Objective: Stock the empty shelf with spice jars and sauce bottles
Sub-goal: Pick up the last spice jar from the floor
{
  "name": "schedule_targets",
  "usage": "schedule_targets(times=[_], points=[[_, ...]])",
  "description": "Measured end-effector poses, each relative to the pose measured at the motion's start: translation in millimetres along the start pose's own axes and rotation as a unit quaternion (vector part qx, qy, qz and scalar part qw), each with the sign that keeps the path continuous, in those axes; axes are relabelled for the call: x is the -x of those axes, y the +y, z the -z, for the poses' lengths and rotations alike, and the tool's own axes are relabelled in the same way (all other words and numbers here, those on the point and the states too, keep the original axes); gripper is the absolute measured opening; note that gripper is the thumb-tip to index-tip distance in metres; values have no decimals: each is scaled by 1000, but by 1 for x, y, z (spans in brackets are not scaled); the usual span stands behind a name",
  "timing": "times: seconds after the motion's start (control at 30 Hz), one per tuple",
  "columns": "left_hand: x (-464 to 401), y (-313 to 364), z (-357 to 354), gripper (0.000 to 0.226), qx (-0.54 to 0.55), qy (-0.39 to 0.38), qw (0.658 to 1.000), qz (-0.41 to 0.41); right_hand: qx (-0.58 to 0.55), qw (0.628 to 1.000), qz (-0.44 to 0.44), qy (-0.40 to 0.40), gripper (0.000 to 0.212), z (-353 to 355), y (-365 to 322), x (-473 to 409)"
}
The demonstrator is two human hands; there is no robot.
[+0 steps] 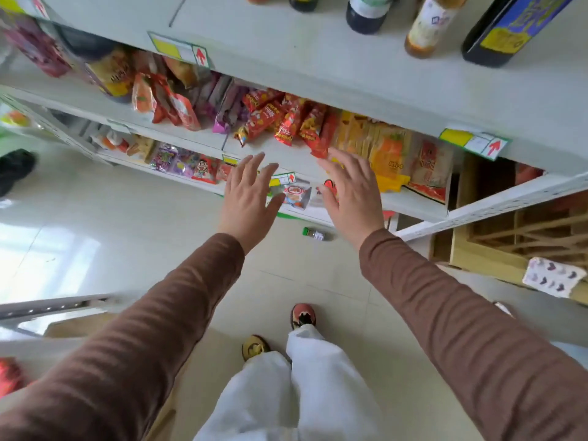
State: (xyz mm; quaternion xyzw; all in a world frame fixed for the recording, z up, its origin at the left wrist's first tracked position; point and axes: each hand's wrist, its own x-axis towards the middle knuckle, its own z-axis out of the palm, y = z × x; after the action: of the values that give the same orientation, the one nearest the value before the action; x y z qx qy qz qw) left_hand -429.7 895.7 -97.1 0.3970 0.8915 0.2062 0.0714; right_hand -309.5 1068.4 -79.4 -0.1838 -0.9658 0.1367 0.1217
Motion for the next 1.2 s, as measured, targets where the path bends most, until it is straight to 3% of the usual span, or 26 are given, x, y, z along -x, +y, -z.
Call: schedule_targets(times=[0.27,0.53,0.9,1.2], points=[[44,-23,-138,56,14,-86,994,70,-29,993,-73,-89,44,-122,71,70],[65,-61,-326,57,37,-138,977,160,-63,970,-142,-186,45,-284,171,120],[35,-140,-561,56,71,-141,968,197,-70,949,-171,-255,51,-522,287,129],[17,-180,-674,57,90,-138,966,199,-28,953,-149,-264,58,-653,340,106]])
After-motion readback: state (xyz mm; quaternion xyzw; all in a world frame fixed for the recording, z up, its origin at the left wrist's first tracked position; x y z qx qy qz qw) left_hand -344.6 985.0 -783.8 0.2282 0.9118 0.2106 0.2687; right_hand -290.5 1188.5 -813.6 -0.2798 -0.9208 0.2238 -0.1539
